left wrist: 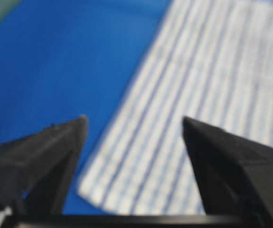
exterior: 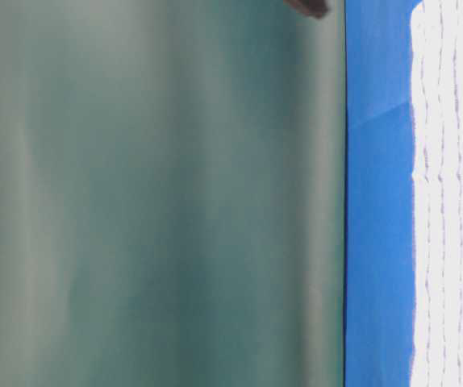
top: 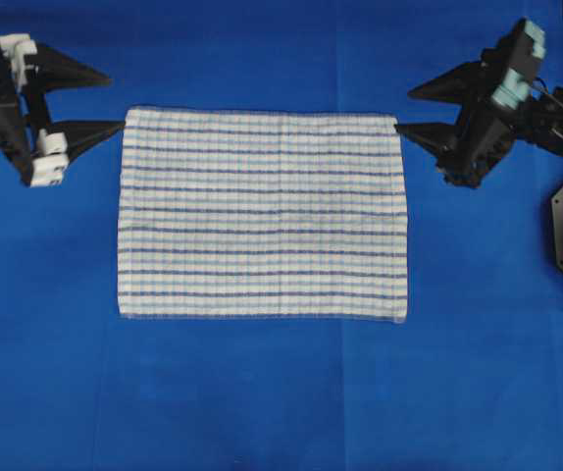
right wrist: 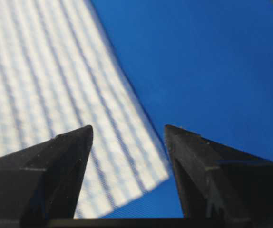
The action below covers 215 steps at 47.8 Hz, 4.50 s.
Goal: Fold the blue towel.
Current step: 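Move both grippers to the towel's top corners and pinch them, then pull both top corners down toward the bottom edge, folding in half, then open both grippers to release the folded edge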
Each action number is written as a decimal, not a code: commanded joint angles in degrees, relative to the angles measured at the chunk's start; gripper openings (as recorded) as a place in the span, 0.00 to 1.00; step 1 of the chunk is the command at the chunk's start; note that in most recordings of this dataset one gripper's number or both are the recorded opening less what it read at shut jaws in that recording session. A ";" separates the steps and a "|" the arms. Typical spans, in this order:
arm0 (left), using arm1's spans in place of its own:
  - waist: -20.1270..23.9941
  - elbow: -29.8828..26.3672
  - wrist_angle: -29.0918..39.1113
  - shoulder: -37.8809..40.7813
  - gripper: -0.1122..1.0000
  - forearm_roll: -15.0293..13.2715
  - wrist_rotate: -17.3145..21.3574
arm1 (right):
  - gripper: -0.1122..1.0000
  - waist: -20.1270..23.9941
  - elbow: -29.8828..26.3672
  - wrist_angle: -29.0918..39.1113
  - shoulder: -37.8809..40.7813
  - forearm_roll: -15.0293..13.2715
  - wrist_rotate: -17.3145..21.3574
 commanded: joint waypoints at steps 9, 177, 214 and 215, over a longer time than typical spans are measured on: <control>4.13 -1.14 -5.71 11.95 0.76 -0.09 -0.09 | 0.73 -1.05 -1.49 -7.65 10.81 2.55 0.00; -34.54 -1.32 -4.57 8.96 0.14 -0.44 -8.44 | 0.14 34.19 -4.22 10.99 1.14 19.60 0.00; -35.07 -3.16 -2.72 10.63 0.63 -0.44 -8.35 | 0.82 36.56 -7.12 13.10 4.39 20.74 -0.70; -35.07 -3.16 -2.29 10.20 0.68 -0.44 -8.35 | 0.86 36.56 -7.21 13.01 4.22 20.48 -0.88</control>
